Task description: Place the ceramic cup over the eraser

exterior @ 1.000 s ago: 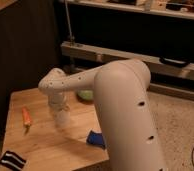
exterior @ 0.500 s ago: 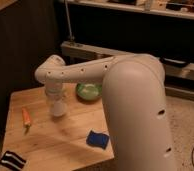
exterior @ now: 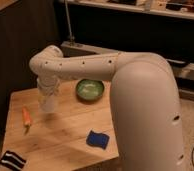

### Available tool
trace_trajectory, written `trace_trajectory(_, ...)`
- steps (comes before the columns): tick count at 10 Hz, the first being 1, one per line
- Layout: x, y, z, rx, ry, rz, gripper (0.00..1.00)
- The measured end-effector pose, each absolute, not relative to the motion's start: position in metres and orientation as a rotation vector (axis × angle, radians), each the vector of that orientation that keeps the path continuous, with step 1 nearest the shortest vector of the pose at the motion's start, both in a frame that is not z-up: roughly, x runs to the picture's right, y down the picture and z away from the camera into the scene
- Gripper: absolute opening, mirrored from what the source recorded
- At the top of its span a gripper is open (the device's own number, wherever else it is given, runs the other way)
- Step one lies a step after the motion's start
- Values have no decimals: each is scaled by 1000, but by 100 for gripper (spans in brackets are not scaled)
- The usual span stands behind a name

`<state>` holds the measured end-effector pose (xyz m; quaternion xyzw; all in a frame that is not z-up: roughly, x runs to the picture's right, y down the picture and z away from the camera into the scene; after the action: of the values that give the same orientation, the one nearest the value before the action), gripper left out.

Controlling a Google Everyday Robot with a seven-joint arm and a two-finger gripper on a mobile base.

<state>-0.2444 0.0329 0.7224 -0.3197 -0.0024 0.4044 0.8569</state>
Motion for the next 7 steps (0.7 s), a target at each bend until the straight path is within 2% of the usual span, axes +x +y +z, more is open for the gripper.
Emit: trace_trajectory(7, -245, 34, 718, -662, -17, 836, 0)
